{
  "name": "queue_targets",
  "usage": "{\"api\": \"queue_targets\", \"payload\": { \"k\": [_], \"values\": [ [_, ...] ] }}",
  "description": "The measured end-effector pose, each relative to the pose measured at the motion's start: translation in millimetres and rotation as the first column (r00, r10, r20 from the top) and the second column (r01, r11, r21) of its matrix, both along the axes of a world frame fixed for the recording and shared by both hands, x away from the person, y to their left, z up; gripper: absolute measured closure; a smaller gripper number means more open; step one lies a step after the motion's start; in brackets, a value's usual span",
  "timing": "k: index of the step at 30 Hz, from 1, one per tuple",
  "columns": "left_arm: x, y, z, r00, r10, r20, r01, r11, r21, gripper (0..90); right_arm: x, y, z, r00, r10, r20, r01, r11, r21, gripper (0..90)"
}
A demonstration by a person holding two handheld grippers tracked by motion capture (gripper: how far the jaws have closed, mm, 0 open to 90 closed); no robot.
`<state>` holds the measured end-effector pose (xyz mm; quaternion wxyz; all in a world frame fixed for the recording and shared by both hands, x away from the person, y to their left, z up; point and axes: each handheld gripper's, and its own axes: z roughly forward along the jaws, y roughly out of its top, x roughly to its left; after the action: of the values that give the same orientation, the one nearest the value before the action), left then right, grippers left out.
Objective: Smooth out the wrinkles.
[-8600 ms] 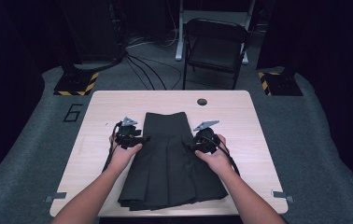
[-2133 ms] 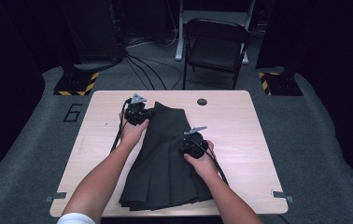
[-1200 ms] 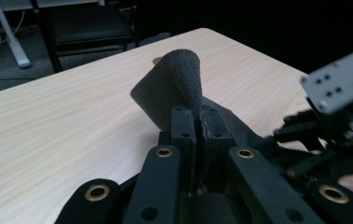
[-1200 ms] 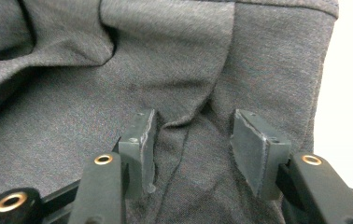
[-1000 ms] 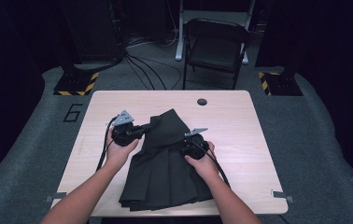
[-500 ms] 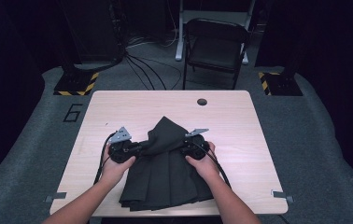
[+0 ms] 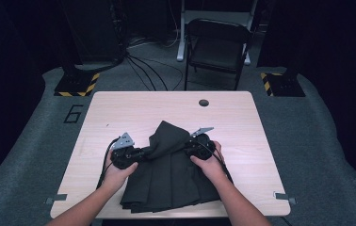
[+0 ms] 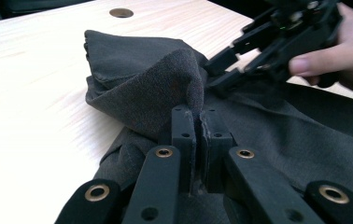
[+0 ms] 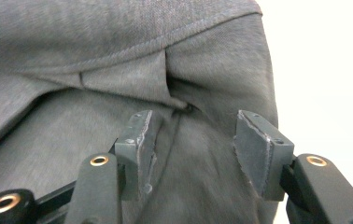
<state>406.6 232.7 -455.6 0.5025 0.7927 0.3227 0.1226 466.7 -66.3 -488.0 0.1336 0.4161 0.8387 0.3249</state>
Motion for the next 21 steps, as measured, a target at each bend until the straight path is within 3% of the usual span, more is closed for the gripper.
{"api": "queue_targets", "payload": {
  "k": [7,16,21],
  "values": [
    [-2.9,-0.7,2.0,0.9997,-0.002,0.024,0.001,1.0,0.007,85.8,-11.4,-9.0,-3.2,0.9997,0.021,-0.011,-0.021,1.0,-0.012,50.0],
    [-2.1,-0.7,13.9,0.9985,-0.015,0.053,0.015,0.9999,-0.005,85.7,-6.7,-9.4,-13.7,0.9996,0.008,-0.028,-0.008,1.0,-0.003,52.9],
    [-11.6,-2.0,16.0,0.9968,-0.05,0.063,0.05,0.9987,0.009,85.8,-8.4,-9.9,-17.4,0.9999,-0.002,0.016,0.002,1.0,-0.012,60.1]
  ]
}}
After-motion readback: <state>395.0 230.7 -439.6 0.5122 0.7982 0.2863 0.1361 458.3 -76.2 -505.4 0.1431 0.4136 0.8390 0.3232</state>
